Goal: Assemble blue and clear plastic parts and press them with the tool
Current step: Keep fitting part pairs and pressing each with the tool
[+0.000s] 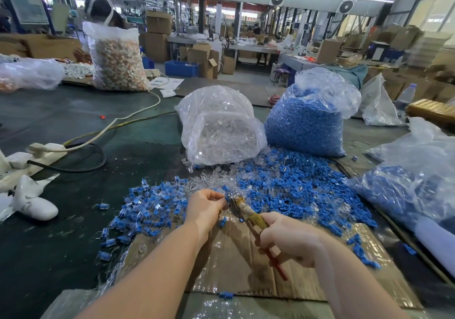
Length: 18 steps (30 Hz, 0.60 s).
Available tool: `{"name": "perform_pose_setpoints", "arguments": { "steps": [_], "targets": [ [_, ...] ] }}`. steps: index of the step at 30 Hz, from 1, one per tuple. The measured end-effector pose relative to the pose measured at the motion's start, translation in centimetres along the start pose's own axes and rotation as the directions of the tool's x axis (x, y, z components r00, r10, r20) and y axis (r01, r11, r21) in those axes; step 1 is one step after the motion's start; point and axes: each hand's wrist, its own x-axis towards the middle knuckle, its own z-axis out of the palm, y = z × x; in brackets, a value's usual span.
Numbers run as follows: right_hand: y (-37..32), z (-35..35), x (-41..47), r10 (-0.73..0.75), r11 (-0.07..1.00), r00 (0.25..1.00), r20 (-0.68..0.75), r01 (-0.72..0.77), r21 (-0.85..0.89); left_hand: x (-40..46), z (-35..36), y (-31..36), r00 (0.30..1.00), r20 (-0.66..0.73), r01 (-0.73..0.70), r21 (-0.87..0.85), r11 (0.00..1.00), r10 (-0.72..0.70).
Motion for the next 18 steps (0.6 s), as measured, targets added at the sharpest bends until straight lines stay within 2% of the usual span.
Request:
{"name": "perform_pose_setpoints", "arguments": {
  "steps": [3, 7, 15, 18],
  "targets": [
    [-0.2, 0.0, -0.1, -0.006, 0.999, 1.0, 0.008, 0.006, -0.037, 0.1, 0.1, 0.0, 1.0, -0.007, -0.003, 0.031, 1.0, 0.003],
    [-0.4, 0.2, -0.2, -0.015, 0.999, 1.0, -0.002, 0.015, -0.052, 0.1, 0.2, 0.0, 1.0, -0.008, 0.014, -0.01, 1.0, -0.014],
    [0.0, 1.1, 0.2, -0.047, 0.992, 0.995, -0.086, 0.036, -0.12, -0.3, 0.4, 0.2, 1.0, -0.005, 0.011, -0.029, 1.0, -0.011],
    [-0.1, 1.1, 0.0, -0.051, 0.996, 0.997, -0.064, 0.046, -0.077, -0.4, 0.5, -0.2, 1.0, -0.026, -0.007, -0.011, 1.0, 0.007]
  ]
}}
